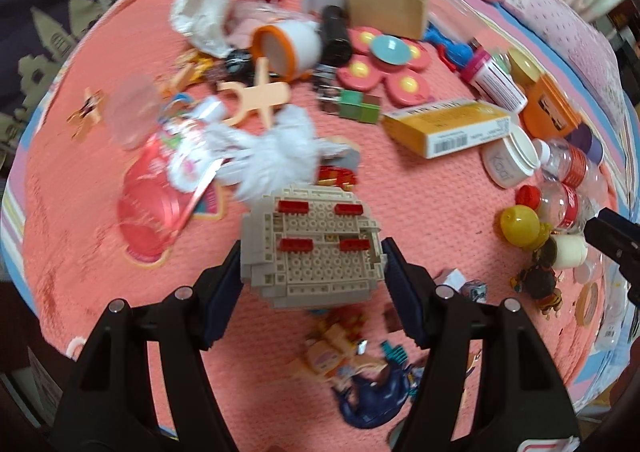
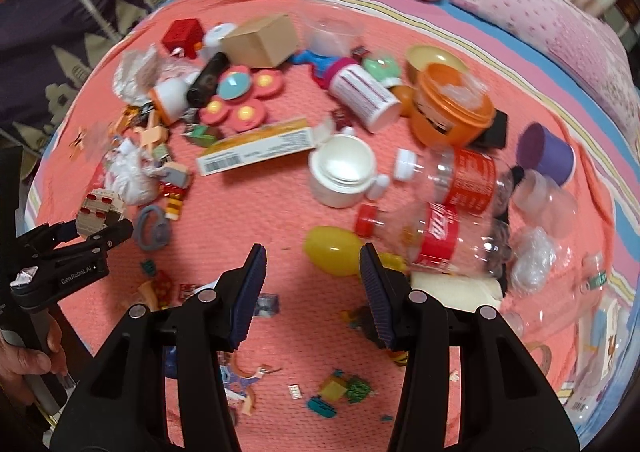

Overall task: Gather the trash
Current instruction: 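Carry the lego house in the left tool over the floor bin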

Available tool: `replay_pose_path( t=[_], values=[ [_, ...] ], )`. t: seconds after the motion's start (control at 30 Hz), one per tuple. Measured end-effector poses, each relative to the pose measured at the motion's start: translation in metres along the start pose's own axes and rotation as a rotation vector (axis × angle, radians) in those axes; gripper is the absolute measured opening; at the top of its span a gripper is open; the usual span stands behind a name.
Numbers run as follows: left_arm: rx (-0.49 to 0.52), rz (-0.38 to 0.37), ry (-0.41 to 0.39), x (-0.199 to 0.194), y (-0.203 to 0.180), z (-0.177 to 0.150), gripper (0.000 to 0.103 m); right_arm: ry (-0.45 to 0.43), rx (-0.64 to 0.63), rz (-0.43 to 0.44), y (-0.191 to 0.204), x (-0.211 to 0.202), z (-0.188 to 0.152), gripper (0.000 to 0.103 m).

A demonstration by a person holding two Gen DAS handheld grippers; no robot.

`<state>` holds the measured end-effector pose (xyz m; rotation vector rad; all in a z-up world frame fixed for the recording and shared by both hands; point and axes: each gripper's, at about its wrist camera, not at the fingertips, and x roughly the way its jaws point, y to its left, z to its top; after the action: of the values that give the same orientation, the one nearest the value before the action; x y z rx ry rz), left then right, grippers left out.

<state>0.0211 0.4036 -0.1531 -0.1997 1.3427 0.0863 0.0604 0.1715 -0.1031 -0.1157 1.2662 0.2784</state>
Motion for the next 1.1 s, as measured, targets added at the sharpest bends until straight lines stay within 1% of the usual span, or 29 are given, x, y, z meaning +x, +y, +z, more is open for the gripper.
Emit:
replay_pose_path(
  t=[0.23, 0.33, 0.47, 0.53, 0.63, 0.83, 0.93, 1.1],
  values=[
    [-0.093, 0.028, -0.025, -0.022, 0.037, -0.025, 0.064, -0.008, -0.106, 0.032, 0.042, -0.008, -0.004, 0.047],
    [-0.142, 0.045, -0.035, -0.033, 0.056, -0.04, 0.064, -0.013, -0.155, 0.052, 0.062, -0.012, -0.007, 0.047],
    [-0.218, 0.073, -0.051, -0.052, 0.085, -0.069, 0.064, -0.019, -0.23, 0.079, 0.092, -0.019, -0.014, 0.047],
    [-0.237, 0.091, -0.057, -0.059, 0.095, -0.082, 0.064, -0.018, -0.274, 0.097, 0.111, -0.022, -0.02, 0.047],
    [-0.288, 0.118, -0.067, -0.075, 0.114, -0.109, 0.064, -0.015, -0.344, 0.124, 0.138, -0.025, -0.032, 0.047],
    [-0.443, 0.163, -0.078, -0.104, 0.159, -0.175, 0.064, -0.002, -0.5, 0.186, 0.201, -0.034, -0.065, 0.047],
    [-0.531, 0.194, -0.084, -0.121, 0.18, -0.216, 0.064, 0.003, -0.585, 0.218, 0.231, -0.04, -0.087, 0.047],
    [-0.649, 0.241, -0.08, -0.144, 0.204, -0.279, 0.064, 0.018, -0.713, 0.274, 0.278, -0.051, -0.128, 0.047]
  ],
)
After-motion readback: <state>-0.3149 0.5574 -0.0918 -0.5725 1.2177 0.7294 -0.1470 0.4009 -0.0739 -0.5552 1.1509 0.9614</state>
